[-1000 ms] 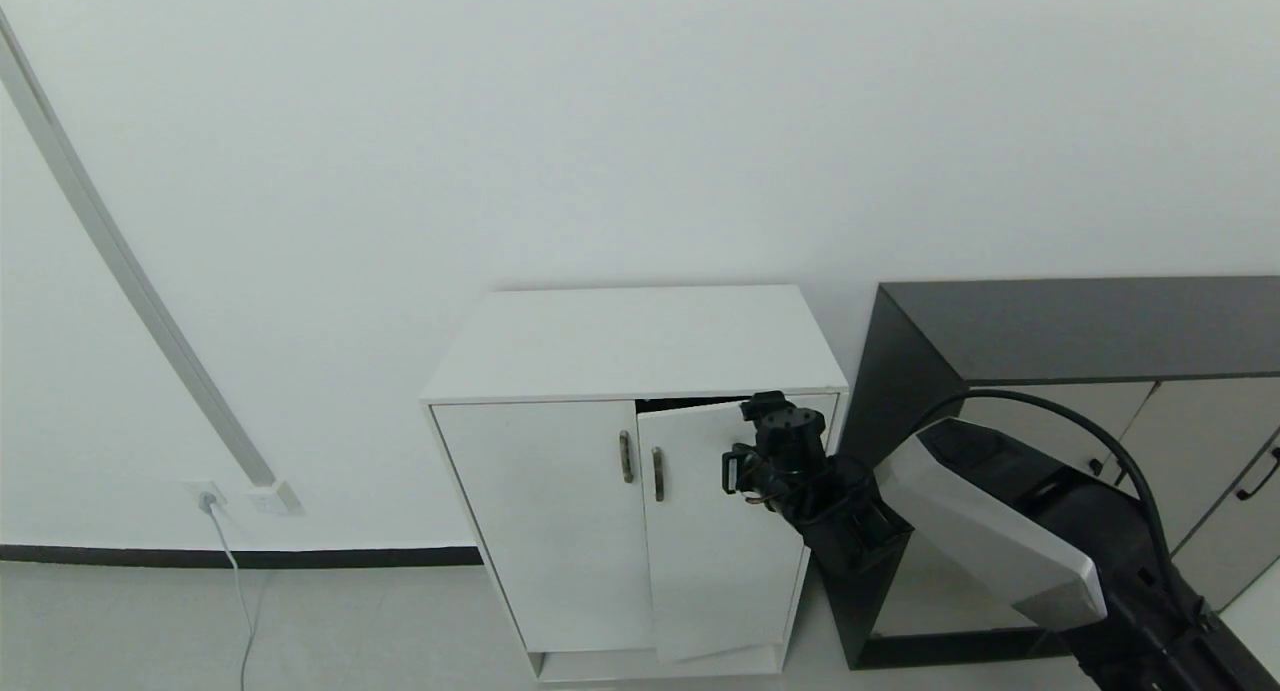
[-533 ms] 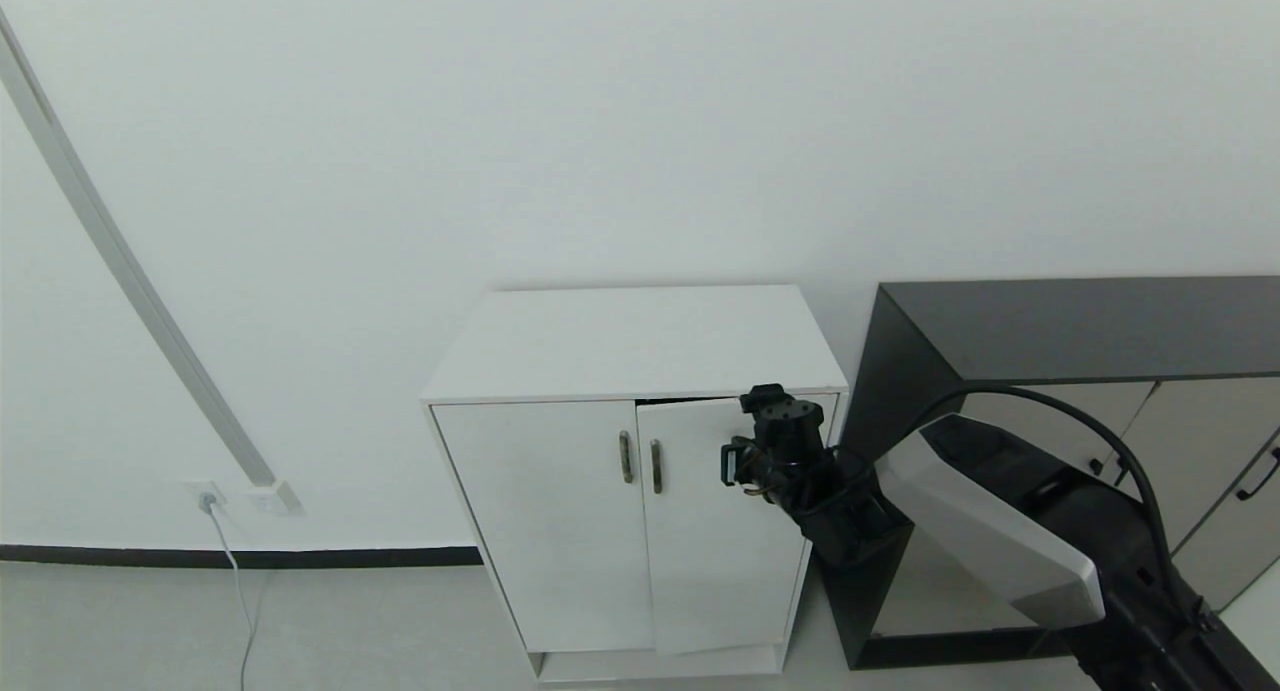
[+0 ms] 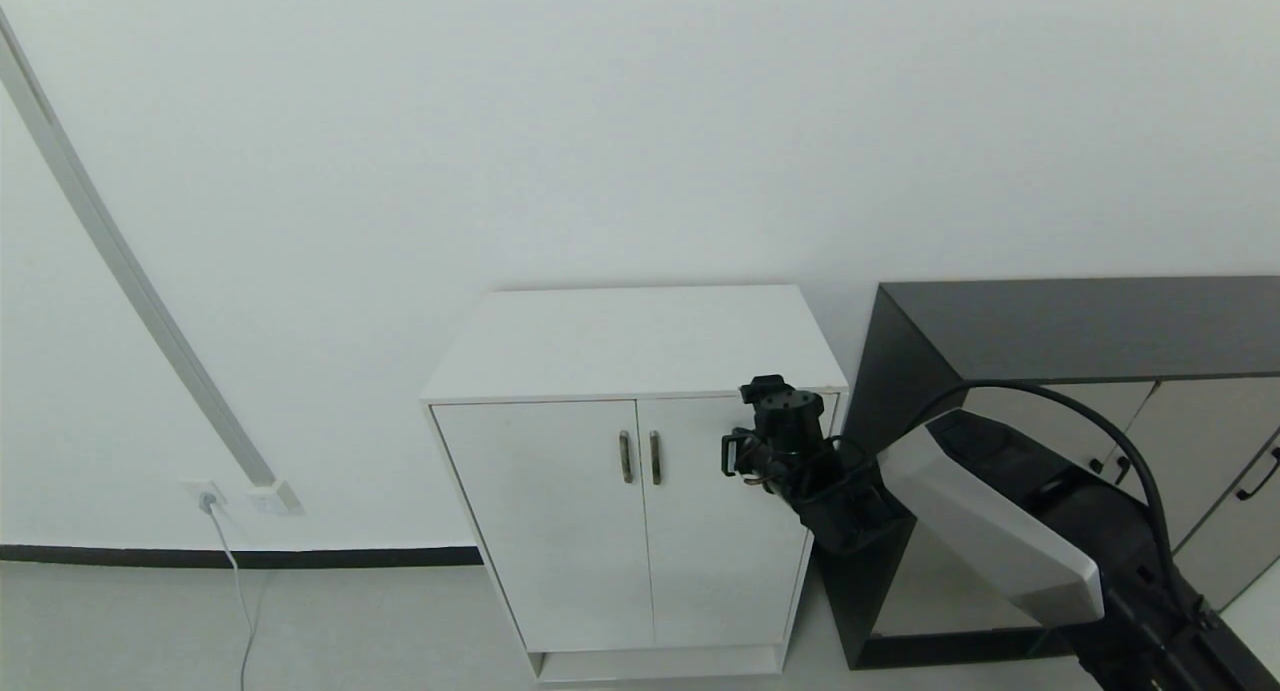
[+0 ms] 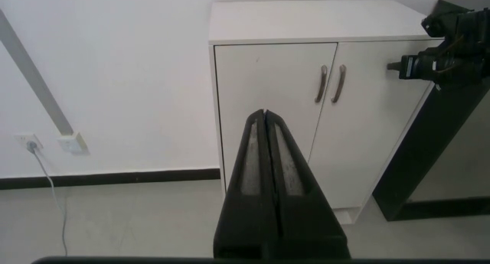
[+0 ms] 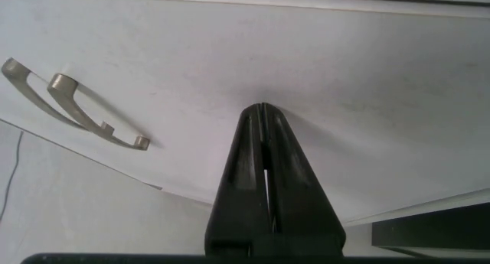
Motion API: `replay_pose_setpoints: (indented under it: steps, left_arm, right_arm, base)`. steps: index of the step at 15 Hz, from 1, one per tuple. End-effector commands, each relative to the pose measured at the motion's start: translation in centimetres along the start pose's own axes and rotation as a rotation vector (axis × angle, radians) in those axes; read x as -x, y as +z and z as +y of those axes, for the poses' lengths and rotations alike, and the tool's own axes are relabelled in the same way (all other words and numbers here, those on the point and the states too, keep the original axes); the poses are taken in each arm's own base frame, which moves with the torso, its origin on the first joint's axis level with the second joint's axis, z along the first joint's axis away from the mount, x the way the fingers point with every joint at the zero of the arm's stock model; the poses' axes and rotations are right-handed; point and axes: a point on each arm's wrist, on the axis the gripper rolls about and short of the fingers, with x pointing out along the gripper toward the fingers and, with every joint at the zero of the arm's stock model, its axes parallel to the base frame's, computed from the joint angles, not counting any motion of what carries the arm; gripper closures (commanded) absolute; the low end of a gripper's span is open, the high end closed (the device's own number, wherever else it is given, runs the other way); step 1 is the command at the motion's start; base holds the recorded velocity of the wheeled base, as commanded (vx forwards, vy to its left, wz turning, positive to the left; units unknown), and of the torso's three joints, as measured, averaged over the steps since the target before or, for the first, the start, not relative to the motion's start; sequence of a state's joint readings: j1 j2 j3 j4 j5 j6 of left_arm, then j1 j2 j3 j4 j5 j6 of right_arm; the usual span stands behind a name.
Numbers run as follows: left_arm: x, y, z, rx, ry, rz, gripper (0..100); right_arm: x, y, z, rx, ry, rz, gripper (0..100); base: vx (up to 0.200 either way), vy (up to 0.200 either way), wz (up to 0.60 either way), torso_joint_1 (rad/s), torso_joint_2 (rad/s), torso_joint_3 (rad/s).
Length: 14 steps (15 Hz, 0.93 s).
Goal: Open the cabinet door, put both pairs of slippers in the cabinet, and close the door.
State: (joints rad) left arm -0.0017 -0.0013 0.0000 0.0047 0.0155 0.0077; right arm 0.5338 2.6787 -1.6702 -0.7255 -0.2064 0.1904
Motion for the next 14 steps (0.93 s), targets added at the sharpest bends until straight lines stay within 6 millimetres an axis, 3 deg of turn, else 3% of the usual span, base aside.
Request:
replay_pose_setpoints:
  steps: [1, 7, 9, 14]
  left_arm:
    - [0.0, 0.0, 0.0, 0.000, 0.000, 0.001, 100]
    - [0.0, 0.0, 0.0, 0.002, 0.000, 0.001, 100]
    - [0.0, 0.0, 0.0, 0.002, 0.000, 0.001, 100]
    - [0.0, 0.0, 0.0, 0.003, 0.000, 0.001, 100]
  right_arm:
    - [-0.1, 0.0, -0.1, -0.001, -0.002, -0.002, 100]
    - [0.0, 0.0, -0.4, -0.002, -0.011, -0.002, 100]
    - [0.8, 0.3, -0.5, -0.002, -0.015, 0.001, 100]
    - [5.1, 2.0, -1.2, -0.005, -0.017, -0.017, 100]
  base:
    - [0.000, 0.000, 0.00, 0.000, 0.00, 0.000]
    - [0.000, 0.000, 0.00, 0.000, 0.00, 0.000]
    - [0.000, 0.000, 0.00, 0.000, 0.00, 0.000]
    - [0.000, 0.000, 0.00, 0.000, 0.00, 0.000]
